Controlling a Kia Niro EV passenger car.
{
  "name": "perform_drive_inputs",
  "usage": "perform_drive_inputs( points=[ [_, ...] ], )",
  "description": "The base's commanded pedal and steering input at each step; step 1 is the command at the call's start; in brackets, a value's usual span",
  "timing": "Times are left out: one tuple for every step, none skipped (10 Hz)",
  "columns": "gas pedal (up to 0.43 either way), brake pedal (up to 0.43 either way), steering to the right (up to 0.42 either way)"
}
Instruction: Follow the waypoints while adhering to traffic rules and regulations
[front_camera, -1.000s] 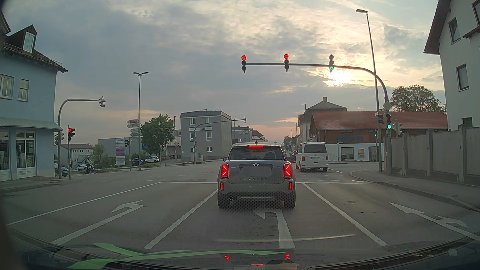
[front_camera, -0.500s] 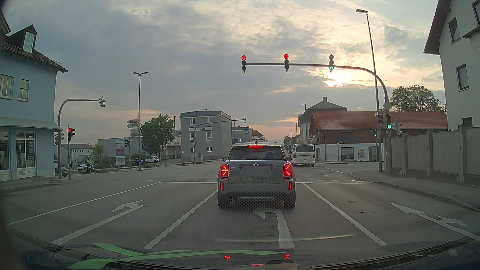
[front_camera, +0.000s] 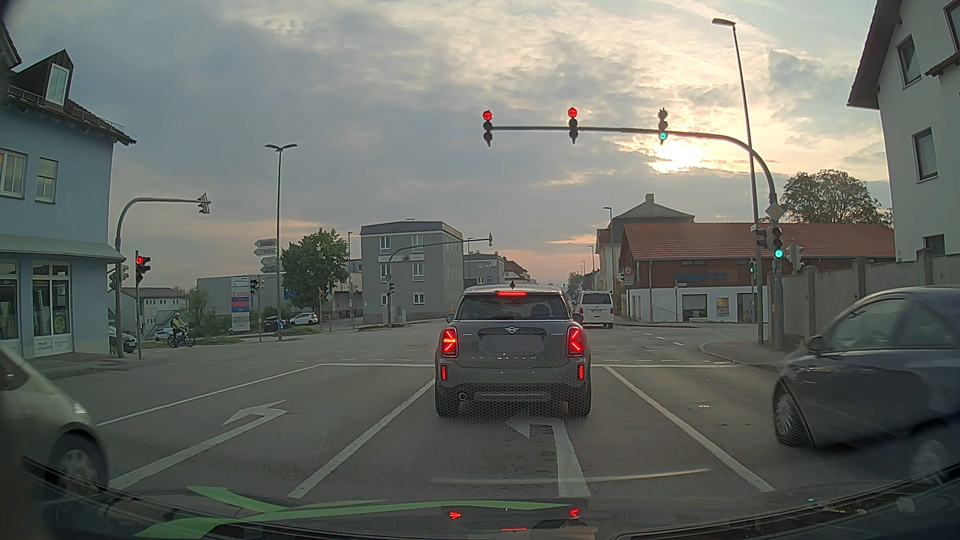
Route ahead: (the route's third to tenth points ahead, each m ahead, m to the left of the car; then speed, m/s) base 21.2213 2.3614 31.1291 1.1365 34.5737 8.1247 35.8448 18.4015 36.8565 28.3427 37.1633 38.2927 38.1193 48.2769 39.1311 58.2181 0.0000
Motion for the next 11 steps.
perform_drive_inputs(
  points=[
    [0.0,0.232,-0.011],
    [0.0,0.232,-0.01],
    [0.0,0.232,-0.011],
    [0.0,0.232,-0.011],
    [0.0,0.232,-0.011],
    [0.0,0.232,-0.011],
    [0.0,0.232,-0.01],
    [0.0,0.232,-0.011],
    [0.0,0.232,-0.011],
    [0.0,0.232,-0.011],
    [0.0,0.232,-0.011]
  ],
)
